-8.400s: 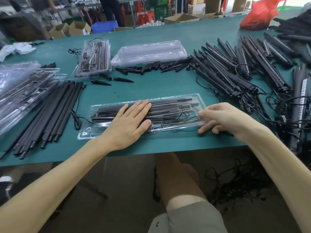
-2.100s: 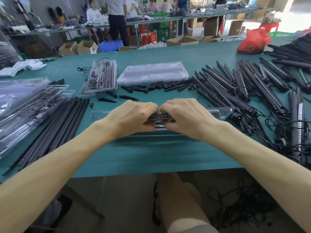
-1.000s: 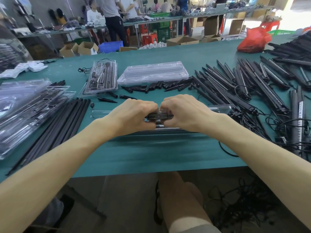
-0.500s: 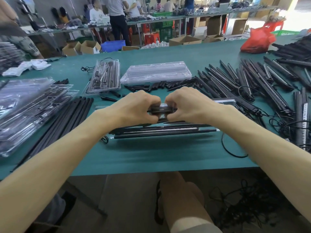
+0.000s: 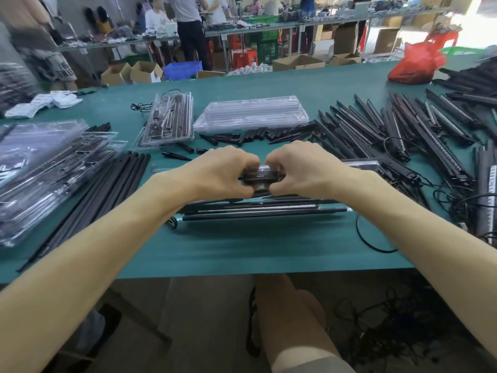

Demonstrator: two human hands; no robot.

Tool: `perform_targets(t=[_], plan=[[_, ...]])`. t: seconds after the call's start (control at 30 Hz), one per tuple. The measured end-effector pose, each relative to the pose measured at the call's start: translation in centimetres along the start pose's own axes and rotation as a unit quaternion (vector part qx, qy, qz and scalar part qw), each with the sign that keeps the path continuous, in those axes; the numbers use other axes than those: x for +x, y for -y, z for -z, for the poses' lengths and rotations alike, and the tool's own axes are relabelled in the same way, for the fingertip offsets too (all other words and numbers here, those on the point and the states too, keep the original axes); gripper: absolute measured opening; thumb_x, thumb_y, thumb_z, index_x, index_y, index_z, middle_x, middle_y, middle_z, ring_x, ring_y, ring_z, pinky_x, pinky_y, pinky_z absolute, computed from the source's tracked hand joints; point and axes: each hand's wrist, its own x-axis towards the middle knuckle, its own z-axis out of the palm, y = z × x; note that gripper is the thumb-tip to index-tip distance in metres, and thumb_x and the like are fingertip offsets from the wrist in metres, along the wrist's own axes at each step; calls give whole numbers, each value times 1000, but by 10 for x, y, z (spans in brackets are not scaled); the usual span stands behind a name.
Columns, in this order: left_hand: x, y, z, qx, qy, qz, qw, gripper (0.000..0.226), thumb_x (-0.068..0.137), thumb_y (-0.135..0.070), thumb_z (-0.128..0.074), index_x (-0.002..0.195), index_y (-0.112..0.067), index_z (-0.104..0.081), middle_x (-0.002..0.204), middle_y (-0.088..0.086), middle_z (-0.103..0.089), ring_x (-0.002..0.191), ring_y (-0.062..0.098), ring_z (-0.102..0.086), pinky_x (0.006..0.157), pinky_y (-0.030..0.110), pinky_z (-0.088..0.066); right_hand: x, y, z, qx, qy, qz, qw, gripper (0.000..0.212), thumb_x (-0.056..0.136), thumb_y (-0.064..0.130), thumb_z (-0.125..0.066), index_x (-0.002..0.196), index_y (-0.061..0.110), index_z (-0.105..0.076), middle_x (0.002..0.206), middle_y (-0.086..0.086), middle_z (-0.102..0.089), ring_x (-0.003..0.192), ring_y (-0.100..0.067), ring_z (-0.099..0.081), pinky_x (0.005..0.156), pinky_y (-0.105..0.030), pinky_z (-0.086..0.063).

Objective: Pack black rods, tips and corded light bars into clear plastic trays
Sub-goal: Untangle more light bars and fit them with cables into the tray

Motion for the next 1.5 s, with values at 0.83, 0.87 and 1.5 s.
perform_targets(t=[0.83,0.87,1.5], plan=[[-56,3,-35,141,17,-26,990,45,100,-28,-57,142,-36,-46,139,-16,-54,118,14,-58,89,36,-49,-69,1,0,-23,164,-111,980,50,84,56,-70,125,28,-59,118,7,-59,105,-19,-57,84,-35,-47],[-59,6,-38,150,11,-29,988,44,102,-27,-53,144,-37,-47,138,-15,-58,122,15,-57,92,37,-49,-71,-1,0,2,178,-106,978,63,78,64,-72,127,28,-57,119,8,-58,106,-16,-55,89,-36,-47],[-67,58,-37,207,-267,-146,930,45,90,0,-59,134,-7,-63,140,4,-61,132,21,-56,106,46,-47,-100,-48,-19,423,225,-195,856,66,75,70,-75,103,10,-74,94,-19,-70,80,-25,-53,75,-39,-40]])
